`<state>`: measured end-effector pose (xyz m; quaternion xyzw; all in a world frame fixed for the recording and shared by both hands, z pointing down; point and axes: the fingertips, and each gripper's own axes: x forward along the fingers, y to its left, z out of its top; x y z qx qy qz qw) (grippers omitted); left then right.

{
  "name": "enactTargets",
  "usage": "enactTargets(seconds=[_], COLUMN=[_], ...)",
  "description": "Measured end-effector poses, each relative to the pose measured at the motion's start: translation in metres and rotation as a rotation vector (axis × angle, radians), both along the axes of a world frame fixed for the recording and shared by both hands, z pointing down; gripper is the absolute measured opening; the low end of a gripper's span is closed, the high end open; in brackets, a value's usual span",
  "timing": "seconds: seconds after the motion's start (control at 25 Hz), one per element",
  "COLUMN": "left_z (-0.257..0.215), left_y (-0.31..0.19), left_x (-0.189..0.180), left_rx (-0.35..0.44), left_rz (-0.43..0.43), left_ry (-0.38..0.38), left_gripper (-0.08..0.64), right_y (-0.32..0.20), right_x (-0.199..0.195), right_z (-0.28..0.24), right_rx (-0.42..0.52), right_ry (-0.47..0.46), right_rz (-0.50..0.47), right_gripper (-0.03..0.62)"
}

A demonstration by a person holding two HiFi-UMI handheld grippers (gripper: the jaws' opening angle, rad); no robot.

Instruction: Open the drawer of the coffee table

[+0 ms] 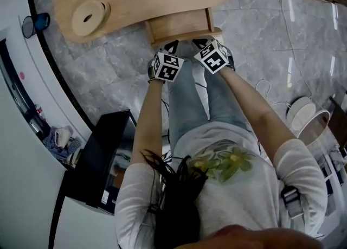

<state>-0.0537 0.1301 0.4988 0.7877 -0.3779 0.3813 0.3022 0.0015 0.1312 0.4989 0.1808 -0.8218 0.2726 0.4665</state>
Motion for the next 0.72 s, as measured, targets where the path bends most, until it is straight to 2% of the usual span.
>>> enactTargets(seconds=[0.28,0.48,0.72], left_z=[-0.050,-0.085,-0.116], left_y=[-0.003,0.003,0.019], left_x=[-0.005,-0.006,-0.010], left_rx=[0.042,0.095,0.096], left_rz=[-0.050,-0.004,-0.029], left_ry=[0.041,0.007,0.046], left_gripper=[0.015,0.015,0.015], right_y=[0.010,0.017,0.028], right_x=[0.003,0.002,0.002], right_z=[-0.046,-0.076,-0.111], right_rx=[0.000,0.004,0.000], right_ry=[-0.002,-0.021,-0.041], right_rz=[0.003,-0.010,0.002], right_gripper=[0.006,0.006,0.006])
